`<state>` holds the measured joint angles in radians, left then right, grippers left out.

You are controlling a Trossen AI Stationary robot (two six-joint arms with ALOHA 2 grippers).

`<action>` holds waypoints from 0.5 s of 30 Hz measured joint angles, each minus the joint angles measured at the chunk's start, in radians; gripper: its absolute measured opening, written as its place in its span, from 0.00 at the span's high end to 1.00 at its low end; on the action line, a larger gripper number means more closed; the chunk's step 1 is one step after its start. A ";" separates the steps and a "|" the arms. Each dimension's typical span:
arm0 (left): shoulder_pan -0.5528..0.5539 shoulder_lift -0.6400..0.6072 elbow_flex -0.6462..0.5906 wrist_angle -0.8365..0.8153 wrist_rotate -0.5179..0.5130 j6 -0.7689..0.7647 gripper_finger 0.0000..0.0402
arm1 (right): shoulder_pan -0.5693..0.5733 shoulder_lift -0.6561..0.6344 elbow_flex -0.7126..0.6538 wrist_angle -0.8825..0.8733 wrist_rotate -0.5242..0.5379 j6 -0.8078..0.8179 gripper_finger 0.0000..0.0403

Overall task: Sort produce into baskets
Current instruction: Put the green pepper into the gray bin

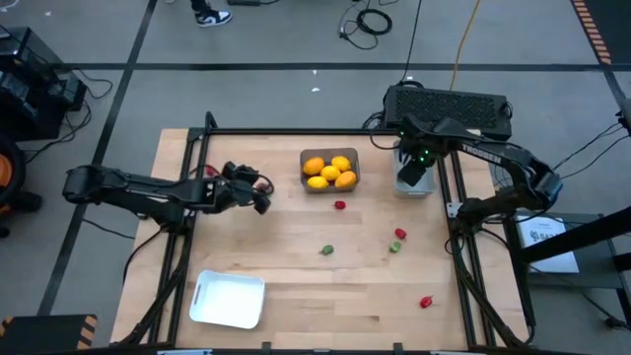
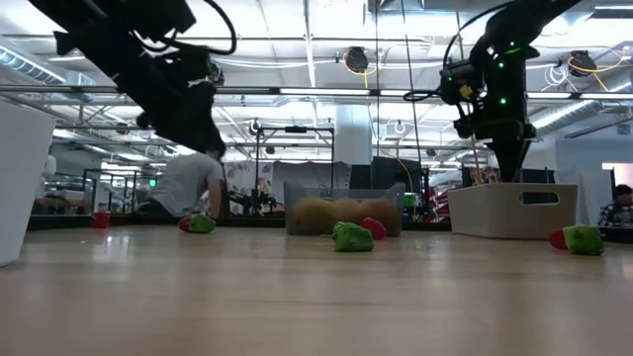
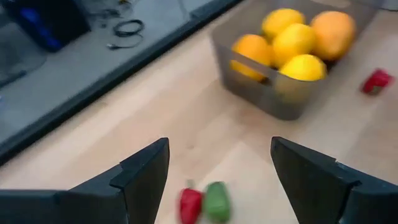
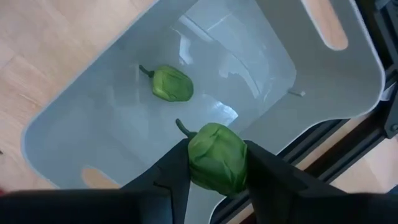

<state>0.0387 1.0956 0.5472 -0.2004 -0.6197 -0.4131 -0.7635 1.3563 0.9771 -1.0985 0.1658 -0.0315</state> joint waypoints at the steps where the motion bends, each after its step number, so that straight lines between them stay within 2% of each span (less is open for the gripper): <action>1: -0.003 0.015 0.000 0.019 0.022 0.000 0.28 | -0.002 0.001 0.000 0.000 -0.002 -0.004 0.66; 4: -0.026 0.042 0.000 0.062 0.117 0.011 0.28 | -0.003 0.001 0.000 0.000 -0.004 -0.013 0.62; 10: -0.087 0.012 0.003 0.022 0.329 0.029 0.28 | -0.003 0.001 0.000 -0.008 -0.004 -0.051 0.53; 15: -0.087 -0.038 0.063 -0.143 0.316 0.027 0.28 | -0.003 0.001 0.001 -0.011 -0.005 -0.070 0.49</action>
<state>-0.0485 1.0575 0.6098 -0.3434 -0.3038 -0.3859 -0.7662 1.3575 0.9785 -1.1092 0.1603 -0.1016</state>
